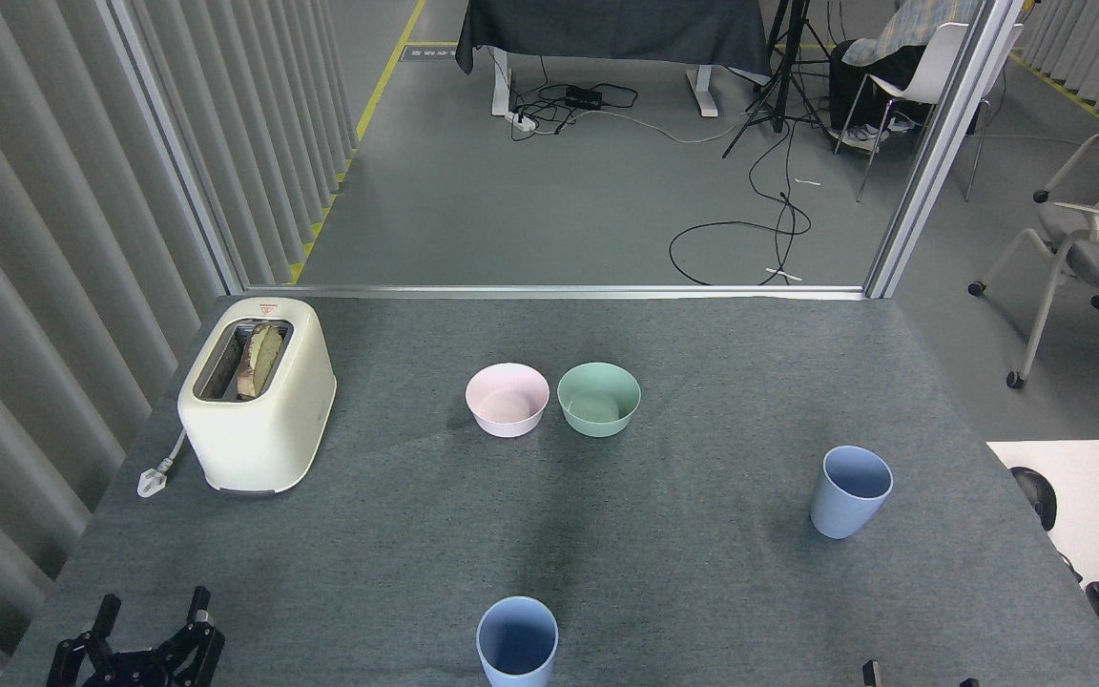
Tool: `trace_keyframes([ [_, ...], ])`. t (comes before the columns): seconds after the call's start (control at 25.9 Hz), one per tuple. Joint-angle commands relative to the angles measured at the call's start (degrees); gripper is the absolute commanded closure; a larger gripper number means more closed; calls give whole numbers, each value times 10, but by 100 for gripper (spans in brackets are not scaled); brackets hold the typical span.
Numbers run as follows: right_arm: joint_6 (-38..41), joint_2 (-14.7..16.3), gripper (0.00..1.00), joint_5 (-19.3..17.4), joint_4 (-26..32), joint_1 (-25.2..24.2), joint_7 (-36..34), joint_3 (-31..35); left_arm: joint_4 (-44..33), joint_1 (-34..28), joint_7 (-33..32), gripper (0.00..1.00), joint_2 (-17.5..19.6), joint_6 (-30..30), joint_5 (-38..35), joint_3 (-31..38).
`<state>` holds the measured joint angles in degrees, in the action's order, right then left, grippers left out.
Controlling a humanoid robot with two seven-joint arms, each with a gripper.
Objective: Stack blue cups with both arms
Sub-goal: 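Withdraw the left gripper back toward the robot, then reach the right gripper forward and grasp the far light-blue cup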
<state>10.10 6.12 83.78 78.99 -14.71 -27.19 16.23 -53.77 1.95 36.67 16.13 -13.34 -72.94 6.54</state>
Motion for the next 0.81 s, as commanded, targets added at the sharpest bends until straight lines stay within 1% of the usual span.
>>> trace_keyframes([
  [0.0,-5,16,0,5,-73,77,0,0,-2,6,-9,0,-4,9,10,8],
  [0.08,-5,35,0,6,-97,104,4,-2,-3,6,-9,0,-5,9,9,8],
  [0.15,-5,48,0,7,-121,124,26,-5,-5,5,-9,0,-6,9,9,7],
  [0.23,-5,54,0,6,-153,154,47,-6,-5,5,-9,0,-3,9,9,7],
  [0.35,-5,57,0,6,-212,210,52,-6,-5,3,-9,0,-1,8,9,7],
  [0.46,-5,66,0,8,-241,246,56,-10,-5,0,-9,0,0,2,9,7],
  [0.54,-6,70,0,7,-261,273,58,-30,-5,-4,-9,0,-2,1,8,6],
  [0.62,-7,71,0,5,-278,295,58,-39,-12,-20,-8,0,-4,1,8,7],
  [0.77,-13,71,0,6,-321,333,58,-44,-65,-71,-8,0,-6,1,9,6],
])
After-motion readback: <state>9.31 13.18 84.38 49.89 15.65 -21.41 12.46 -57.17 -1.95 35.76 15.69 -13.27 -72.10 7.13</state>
